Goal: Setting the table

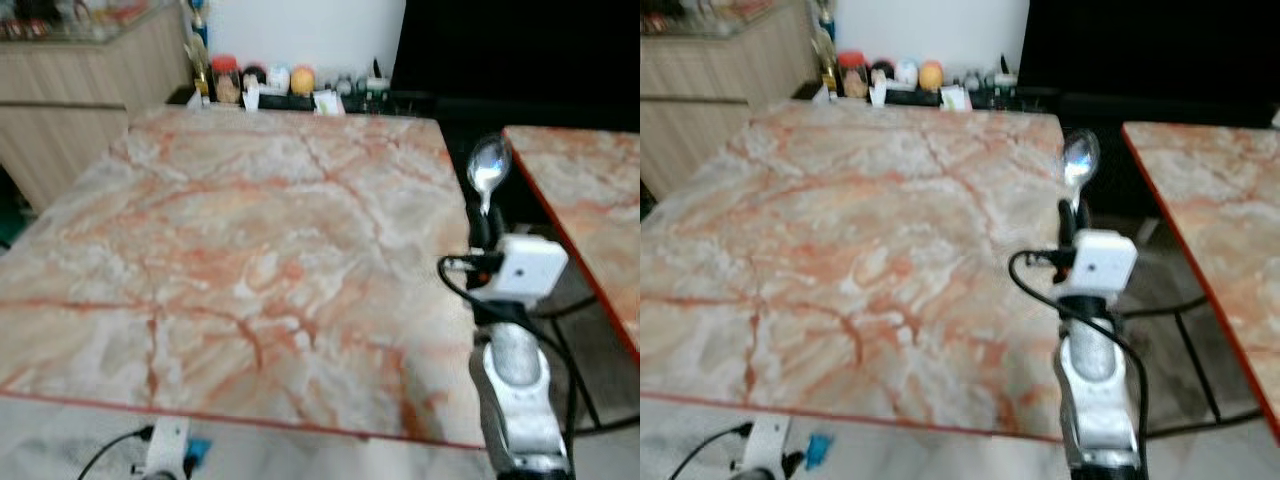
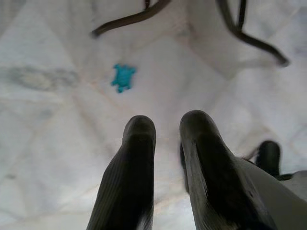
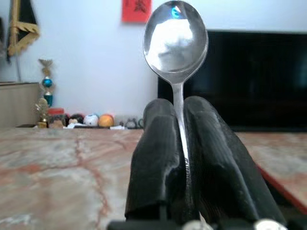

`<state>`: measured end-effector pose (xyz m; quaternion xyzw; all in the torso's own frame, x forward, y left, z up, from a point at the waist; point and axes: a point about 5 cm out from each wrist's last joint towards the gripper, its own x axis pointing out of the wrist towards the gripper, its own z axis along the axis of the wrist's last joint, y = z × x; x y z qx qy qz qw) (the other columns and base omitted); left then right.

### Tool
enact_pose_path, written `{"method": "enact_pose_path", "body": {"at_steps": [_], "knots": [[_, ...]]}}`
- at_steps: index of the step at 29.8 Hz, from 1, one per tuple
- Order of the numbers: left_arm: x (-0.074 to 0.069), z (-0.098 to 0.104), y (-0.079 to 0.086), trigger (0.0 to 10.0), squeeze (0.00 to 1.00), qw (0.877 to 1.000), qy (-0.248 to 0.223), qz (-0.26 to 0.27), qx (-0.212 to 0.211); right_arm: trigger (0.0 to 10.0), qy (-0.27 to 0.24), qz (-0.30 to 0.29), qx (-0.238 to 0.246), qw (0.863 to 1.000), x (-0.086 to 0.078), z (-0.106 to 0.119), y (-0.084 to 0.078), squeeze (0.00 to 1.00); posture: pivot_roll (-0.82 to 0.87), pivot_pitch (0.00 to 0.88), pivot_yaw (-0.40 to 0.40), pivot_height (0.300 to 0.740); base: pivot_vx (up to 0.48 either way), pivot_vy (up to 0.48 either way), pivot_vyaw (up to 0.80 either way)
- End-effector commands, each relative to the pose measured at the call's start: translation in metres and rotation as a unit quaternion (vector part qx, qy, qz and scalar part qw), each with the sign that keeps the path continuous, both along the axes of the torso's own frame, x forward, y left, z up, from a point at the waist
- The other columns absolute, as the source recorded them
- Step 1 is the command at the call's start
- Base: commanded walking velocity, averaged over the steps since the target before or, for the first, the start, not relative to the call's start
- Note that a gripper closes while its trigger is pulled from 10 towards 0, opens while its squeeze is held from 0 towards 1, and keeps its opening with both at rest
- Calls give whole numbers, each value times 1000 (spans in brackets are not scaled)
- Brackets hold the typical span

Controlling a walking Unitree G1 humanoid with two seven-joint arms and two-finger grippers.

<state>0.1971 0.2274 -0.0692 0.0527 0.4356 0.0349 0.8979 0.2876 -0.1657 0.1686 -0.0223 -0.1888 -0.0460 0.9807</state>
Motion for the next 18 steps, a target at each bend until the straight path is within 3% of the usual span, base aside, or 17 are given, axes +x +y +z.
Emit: {"method": "enact_pose_path", "body": {"at_steps": [1, 18], "knots": [[-3, -1, 3, 10000, 0, 1000, 10, -1, 5, 10000, -11, 12, 3, 1000, 1, 6, 8, 0, 74, 0, -34, 740, 0, -364, 0], [-1, 0, 3, 10000, 0, 1000, 8, -3, 6, 10000, -16, 7, 12, 1000, 5, 11, 7, 0, 67, 0, -29, 740, 0, -367, 0]]}}
